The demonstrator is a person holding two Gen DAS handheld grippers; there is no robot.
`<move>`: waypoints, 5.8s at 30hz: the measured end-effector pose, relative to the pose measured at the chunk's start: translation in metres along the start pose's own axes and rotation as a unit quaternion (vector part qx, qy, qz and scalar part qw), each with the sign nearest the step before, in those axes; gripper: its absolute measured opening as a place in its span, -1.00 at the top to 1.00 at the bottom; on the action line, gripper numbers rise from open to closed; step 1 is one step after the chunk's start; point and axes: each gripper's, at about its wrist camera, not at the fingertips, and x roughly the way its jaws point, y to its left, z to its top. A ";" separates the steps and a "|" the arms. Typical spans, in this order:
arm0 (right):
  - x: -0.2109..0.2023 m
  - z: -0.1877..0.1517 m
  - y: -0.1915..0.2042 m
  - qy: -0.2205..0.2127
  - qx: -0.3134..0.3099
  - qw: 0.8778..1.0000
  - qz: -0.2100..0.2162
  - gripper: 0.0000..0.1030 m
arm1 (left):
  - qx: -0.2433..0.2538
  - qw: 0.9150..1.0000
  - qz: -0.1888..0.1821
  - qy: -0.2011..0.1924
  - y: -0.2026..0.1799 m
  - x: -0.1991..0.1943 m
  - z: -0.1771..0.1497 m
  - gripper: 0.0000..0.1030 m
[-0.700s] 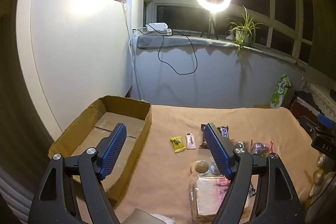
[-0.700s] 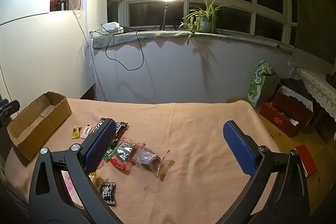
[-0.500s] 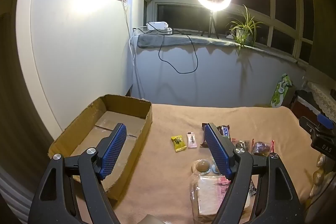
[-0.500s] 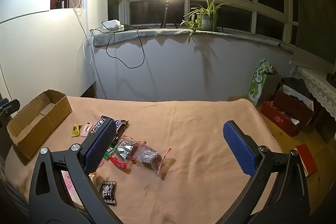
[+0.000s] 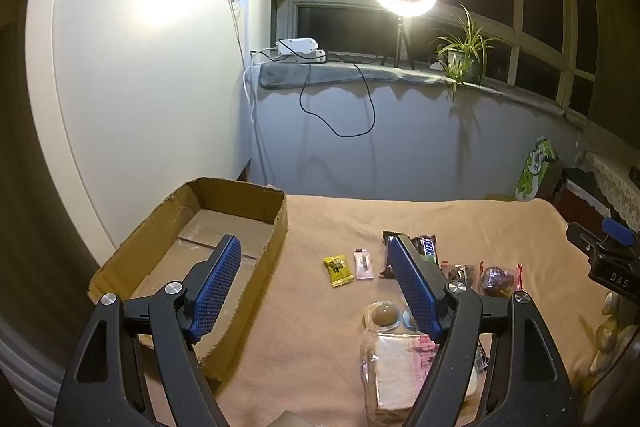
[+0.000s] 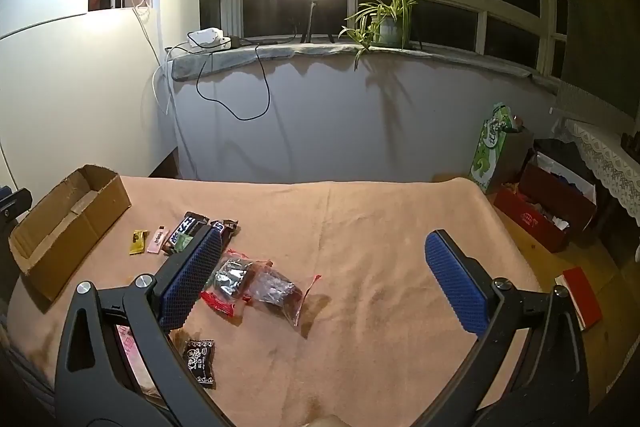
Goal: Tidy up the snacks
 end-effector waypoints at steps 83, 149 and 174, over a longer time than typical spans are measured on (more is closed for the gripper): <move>0.011 -0.011 0.026 0.077 -0.021 0.988 0.131 -1.00 | -0.009 0.995 -0.053 0.081 0.007 0.015 -0.028 -0.49; 0.083 0.051 0.253 0.239 -0.111 0.871 0.416 0.03 | -0.104 0.983 -0.085 0.124 0.108 0.025 -0.020 0.03; 0.128 0.042 0.336 0.258 -0.164 0.865 0.398 0.01 | -0.119 0.987 -0.003 0.109 0.161 0.024 -0.032 0.07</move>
